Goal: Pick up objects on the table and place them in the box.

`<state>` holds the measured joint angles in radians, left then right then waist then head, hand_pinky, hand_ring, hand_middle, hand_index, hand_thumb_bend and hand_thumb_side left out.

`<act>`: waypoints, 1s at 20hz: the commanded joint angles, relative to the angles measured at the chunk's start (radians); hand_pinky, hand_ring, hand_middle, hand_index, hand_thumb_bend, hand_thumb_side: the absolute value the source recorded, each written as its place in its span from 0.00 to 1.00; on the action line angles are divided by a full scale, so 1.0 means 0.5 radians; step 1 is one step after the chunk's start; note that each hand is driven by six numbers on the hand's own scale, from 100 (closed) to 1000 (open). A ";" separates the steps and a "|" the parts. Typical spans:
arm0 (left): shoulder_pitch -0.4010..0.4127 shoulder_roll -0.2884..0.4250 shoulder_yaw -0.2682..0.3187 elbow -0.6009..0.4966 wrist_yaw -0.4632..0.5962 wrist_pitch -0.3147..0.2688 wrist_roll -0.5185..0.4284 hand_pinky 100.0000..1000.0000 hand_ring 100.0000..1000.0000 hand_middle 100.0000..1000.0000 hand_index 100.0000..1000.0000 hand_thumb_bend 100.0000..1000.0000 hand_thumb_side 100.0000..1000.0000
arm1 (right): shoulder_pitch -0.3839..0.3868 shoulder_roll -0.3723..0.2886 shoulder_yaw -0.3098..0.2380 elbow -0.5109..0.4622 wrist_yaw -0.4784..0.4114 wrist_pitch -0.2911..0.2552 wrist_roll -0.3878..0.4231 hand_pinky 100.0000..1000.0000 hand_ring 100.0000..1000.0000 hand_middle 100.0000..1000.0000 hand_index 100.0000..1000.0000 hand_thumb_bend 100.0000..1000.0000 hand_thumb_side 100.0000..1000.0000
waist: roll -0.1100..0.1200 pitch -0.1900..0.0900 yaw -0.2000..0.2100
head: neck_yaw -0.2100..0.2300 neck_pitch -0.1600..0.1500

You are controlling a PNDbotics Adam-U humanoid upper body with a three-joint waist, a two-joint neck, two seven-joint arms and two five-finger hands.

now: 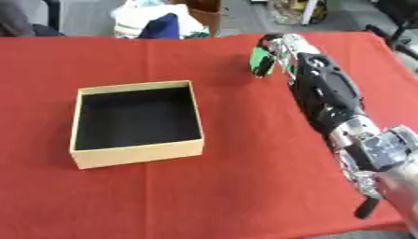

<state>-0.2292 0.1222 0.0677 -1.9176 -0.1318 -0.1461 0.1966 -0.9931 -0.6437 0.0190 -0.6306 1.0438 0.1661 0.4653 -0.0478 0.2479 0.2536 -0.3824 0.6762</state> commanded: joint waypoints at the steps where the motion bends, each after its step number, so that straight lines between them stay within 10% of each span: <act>1: -0.026 0.023 0.016 -0.035 0.002 0.004 0.003 0.89 0.80 0.57 0.44 0.00 0.02 | -0.026 -0.062 -0.012 -0.037 -0.003 0.003 -0.039 0.80 0.82 0.81 1.00 0.00 0.07 | 0.009 -0.027 0.004 | -0.011 -0.020; 9: -0.022 0.024 0.016 -0.033 0.003 0.005 0.002 0.89 0.80 0.57 0.44 0.00 0.02 | -0.028 -0.067 0.005 -0.112 0.004 -0.011 -0.151 0.74 0.73 0.47 0.95 0.00 0.04 | 0.013 -0.040 -0.009 | -0.011 -0.015; 20: 0.002 0.030 0.018 -0.025 -0.001 0.008 0.005 0.89 0.80 0.57 0.44 0.00 0.02 | -0.037 -0.058 0.208 -0.676 0.022 -0.245 -0.031 0.74 0.71 0.43 0.93 0.00 0.03 | 0.015 -0.085 -0.047 | -0.001 0.010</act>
<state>-0.2240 0.1221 0.0725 -1.9176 -0.1317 -0.1445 0.1982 -0.9924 -0.6441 0.1100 -0.9078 1.0509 0.0648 0.4399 -0.0437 0.2272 0.2313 -0.3833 0.6773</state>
